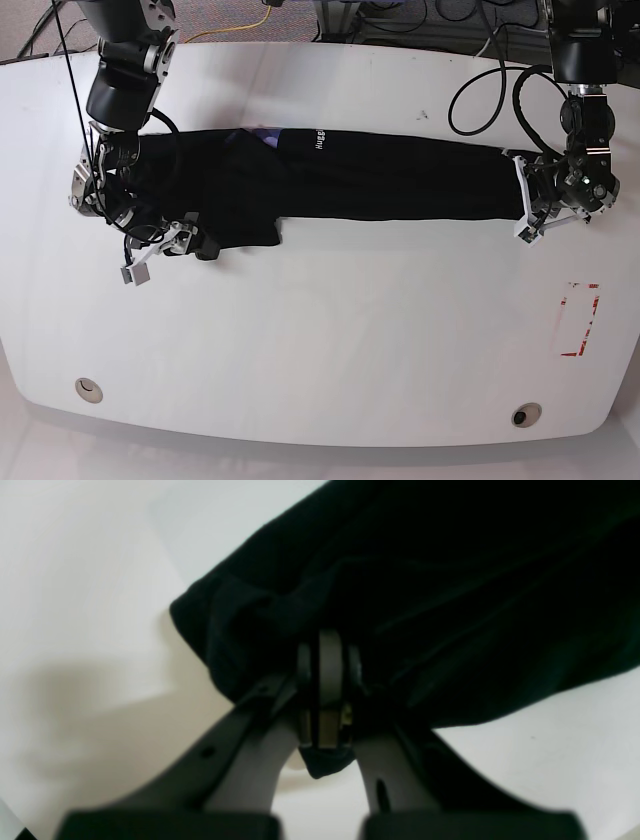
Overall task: Layout the t-shirt on the table in an organized manner, then fold the t-shirt properly
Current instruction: 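Regrasp the strip end with the right gripper and pull it taut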
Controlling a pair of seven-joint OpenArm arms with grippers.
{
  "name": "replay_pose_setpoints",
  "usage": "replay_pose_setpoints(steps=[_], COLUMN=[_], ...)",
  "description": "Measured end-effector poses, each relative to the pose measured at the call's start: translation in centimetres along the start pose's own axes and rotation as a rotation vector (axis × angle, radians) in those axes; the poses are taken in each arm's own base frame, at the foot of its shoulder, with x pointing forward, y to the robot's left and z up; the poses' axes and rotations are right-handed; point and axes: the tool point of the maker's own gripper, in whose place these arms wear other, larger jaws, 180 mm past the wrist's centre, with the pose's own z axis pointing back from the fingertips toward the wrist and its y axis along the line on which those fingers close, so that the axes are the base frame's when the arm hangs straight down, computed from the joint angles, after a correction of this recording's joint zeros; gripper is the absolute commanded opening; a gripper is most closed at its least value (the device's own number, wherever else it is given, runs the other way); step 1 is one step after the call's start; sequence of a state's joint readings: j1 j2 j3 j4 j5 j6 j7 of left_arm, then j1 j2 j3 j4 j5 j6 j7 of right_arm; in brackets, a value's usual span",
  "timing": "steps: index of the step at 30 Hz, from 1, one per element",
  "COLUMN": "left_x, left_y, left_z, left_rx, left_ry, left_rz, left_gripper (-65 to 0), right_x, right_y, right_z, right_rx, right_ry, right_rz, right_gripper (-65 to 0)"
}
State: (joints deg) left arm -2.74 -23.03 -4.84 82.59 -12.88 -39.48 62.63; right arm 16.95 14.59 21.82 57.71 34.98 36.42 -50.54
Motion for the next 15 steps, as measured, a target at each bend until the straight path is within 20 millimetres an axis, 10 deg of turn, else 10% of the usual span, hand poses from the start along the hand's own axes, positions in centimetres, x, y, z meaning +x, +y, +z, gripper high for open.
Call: replay_pose_setpoints(steps=[7,15], left_x=[0.0,0.0], left_y=[0.0,0.0], left_z=[0.0,0.0], left_rx=[0.000,-0.002], left_ry=[0.001,0.000], left_rz=[0.000,0.001], left_gripper=[-65.0,-65.0], right_x=[-0.2,-2.2], right_y=[1.3,1.5], right_z=[-0.8,-0.8], right_rx=[0.022,0.019], right_ry=[0.016,0.066], right_rz=[0.032,0.033], right_gripper=[-23.1,-65.0])
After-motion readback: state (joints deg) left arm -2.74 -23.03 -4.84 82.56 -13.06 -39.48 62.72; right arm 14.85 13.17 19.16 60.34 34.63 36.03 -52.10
